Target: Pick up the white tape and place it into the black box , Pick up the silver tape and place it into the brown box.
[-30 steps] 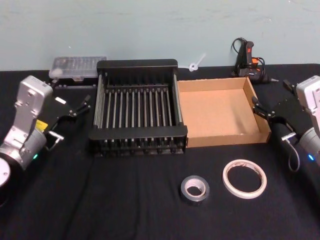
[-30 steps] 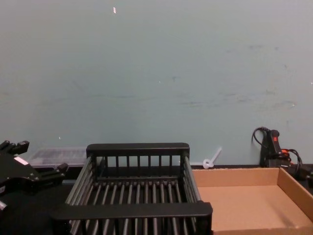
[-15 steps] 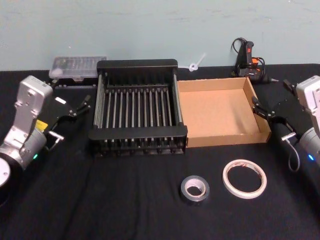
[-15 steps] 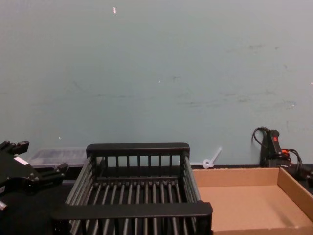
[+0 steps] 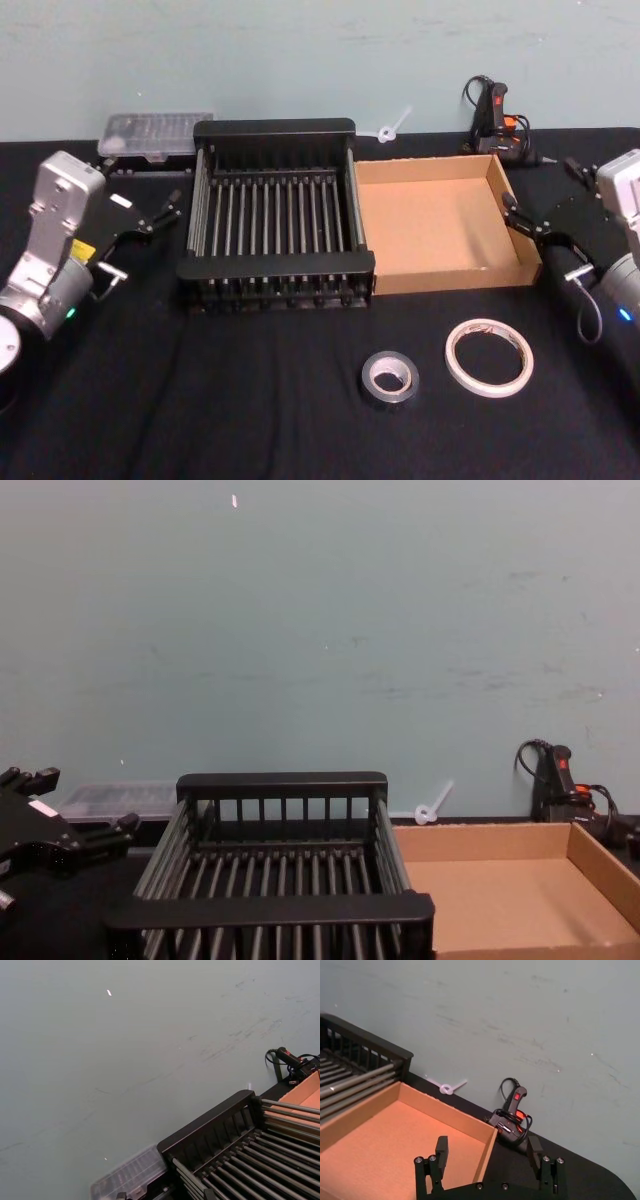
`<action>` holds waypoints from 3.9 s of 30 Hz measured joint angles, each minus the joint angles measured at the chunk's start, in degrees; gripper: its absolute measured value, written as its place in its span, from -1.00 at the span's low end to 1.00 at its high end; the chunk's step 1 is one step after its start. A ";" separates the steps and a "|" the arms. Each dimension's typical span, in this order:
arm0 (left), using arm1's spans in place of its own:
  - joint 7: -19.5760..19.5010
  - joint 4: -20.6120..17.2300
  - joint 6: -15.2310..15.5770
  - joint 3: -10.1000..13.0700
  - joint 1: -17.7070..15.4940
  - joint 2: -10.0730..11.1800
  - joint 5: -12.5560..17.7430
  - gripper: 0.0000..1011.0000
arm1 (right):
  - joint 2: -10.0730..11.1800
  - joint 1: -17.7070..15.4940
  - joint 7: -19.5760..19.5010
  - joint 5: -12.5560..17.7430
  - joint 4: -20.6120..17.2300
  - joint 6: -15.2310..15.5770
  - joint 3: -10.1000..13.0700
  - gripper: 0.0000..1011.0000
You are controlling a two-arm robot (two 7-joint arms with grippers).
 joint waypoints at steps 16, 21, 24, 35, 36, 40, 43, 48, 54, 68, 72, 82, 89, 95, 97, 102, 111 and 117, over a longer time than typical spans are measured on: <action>0.00 0.00 0.00 0.00 0.00 0.00 0.00 0.98 | 3.56 -5.67 5.65 6.19 -8.89 5.01 5.93 0.98; 0.00 0.00 0.00 0.00 0.00 0.00 0.00 0.98 | 5.68 -8.33 7.65 7.63 -12.45 6.95 7.98 0.98; 0.00 0.00 0.00 0.00 0.00 0.00 0.00 0.98 | 6.63 -10.00 8.67 8.46 -14.33 7.86 9.21 0.98; 0.00 0.00 0.00 0.00 0.00 0.00 0.00 0.98 | 7.52 -16.17 11.21 11.76 -19.32 10.94 12.53 0.98; 0.00 0.00 0.00 0.00 0.00 0.00 0.00 0.98 | 7.47 -16.45 11.31 11.91 -19.49 11.13 12.66 0.98; 0.00 0.00 0.00 0.00 0.00 0.00 0.00 0.98 | 7.04 -17.81 12.12 12.49 -20.14 12.59 13.14 0.98; 0.00 0.00 0.00 0.00 0.00 0.00 0.00 0.98 | 6.82 -18.15 12.56 12.67 -20.23 13.40 13.23 0.98; 0.00 0.00 0.00 0.00 0.00 0.00 0.00 0.98 | 6.46 -18.72 13.62 12.83 -20.31 15.80 13.19 0.98; 0.00 0.00 0.00 0.00 0.00 0.00 0.00 0.98 | 6.02 -18.83 14.76 12.58 -19.73 19.05 12.61 0.98; 0.00 0.00 0.00 0.00 0.00 0.00 0.00 0.98 | 4.15 -17.22 16.01 9.90 -16.92 23.10 11.12 0.98; 0.00 0.00 0.00 0.00 0.00 0.00 0.00 0.98 | 3.52 -16.51 16.30 8.55 -16.00 23.72 10.58 0.98; 0.00 0.00 0.00 0.00 0.00 0.00 0.00 0.98 | 2.84 -15.62 17.72 6.47 -14.67 25.00 9.99 0.98; 0.00 0.00 0.00 0.00 0.00 0.00 0.00 0.98 | 1.91 -15.31 18.49 5.84 -13.76 25.51 10.28 0.98; 0.00 0.00 0.00 0.00 0.00 0.00 0.00 0.98 | 1.34 -15.25 19.24 5.42 -13.22 25.98 10.58 0.98; 0.00 0.00 0.00 0.00 0.00 0.00 0.00 0.98 | 1.16 -15.25 19.38 5.21 -13.13 26.18 10.60 0.98; 0.00 0.00 0.00 0.00 0.00 0.00 0.00 0.98 | 0.91 -15.14 19.71 4.64 -12.94 26.61 10.60 0.98; 0.00 0.00 0.00 0.00 0.00 0.00 0.00 0.98 | 0.49 -15.16 19.85 4.31 -12.92 27.25 10.89 0.98; 0.00 0.00 0.00 0.00 0.00 0.00 0.00 0.98 | 0.55 -15.18 19.85 4.31 -12.92 27.22 10.89 0.98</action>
